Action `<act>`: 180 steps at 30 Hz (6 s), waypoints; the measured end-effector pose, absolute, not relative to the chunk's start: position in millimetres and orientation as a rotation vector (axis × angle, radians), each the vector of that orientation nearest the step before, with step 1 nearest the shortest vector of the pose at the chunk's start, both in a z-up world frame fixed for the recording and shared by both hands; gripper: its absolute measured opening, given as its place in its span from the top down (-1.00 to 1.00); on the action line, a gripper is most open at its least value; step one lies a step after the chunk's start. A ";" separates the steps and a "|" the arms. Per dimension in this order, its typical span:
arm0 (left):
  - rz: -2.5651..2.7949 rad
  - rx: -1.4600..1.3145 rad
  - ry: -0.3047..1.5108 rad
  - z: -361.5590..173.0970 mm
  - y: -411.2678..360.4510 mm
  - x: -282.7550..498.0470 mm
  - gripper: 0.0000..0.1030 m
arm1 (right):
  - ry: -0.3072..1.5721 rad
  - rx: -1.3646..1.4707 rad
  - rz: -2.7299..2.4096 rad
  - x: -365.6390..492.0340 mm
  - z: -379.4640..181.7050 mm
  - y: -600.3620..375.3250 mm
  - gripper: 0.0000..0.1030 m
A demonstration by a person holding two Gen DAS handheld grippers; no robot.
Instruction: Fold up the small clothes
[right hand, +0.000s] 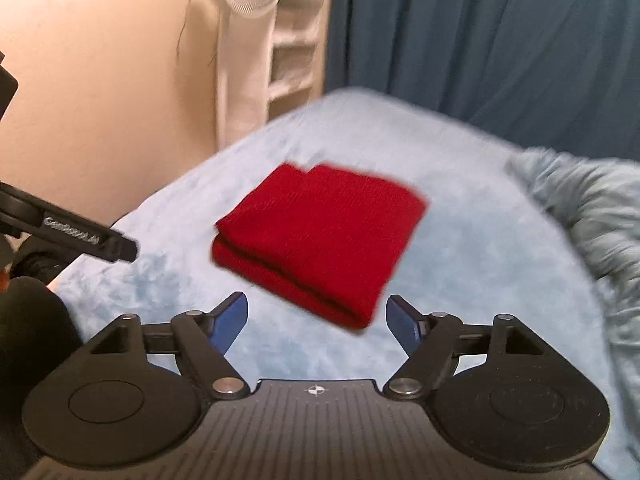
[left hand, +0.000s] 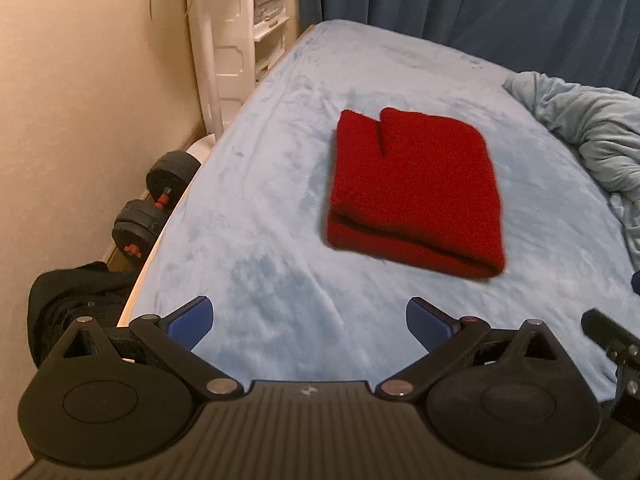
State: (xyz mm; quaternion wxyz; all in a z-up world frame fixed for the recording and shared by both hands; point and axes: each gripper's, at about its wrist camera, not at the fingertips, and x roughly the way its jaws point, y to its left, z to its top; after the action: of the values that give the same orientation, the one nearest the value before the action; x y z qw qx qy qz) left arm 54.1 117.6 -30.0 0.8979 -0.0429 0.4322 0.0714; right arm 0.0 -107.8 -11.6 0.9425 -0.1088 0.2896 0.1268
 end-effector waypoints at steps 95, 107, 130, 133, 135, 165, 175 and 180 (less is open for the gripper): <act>-0.235 -0.469 1.092 -133.3 175.5 439.7 -0.66 | 0.829 0.808 -0.167 243.3 -174.3 -259.7 0.14; -0.147 -0.502 0.959 -116.7 190.8 390.8 0.70 | 0.788 0.746 -0.052 262.6 -160.9 -254.1 0.11; 0.136 -0.071 1.058 -106.3 111.7 217.6 -0.99 | 0.835 0.158 0.079 159.7 -103.8 -168.4 -0.58; 0.113 -0.071 1.040 -100.0 94.1 188.9 -0.99 | 0.797 0.101 0.079 133.2 -86.2 -154.5 -0.59; 0.100 0.000 1.009 -88.5 81.5 173.2 -0.99 | 0.776 0.092 0.071 119.5 -73.9 -150.1 -0.60; 0.076 0.046 0.808 -14.6 50.2 80.7 -0.99 | 0.671 0.028 0.078 43.4 -18.9 -129.0 -0.62; 0.076 0.045 0.816 -17.6 51.7 81.3 -0.99 | 0.682 0.021 0.094 45.0 -20.3 -127.1 -0.62; 0.080 0.044 0.816 -18.4 53.3 82.3 -0.99 | 0.686 0.029 0.090 45.6 -20.4 -127.3 -0.62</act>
State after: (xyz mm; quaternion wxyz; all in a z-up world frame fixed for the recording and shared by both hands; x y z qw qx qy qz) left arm 82.3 53.3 -18.4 0.9169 0.0213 0.3967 0.0391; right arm 45.6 -127.3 -20.4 0.9406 0.0143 0.3364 0.0443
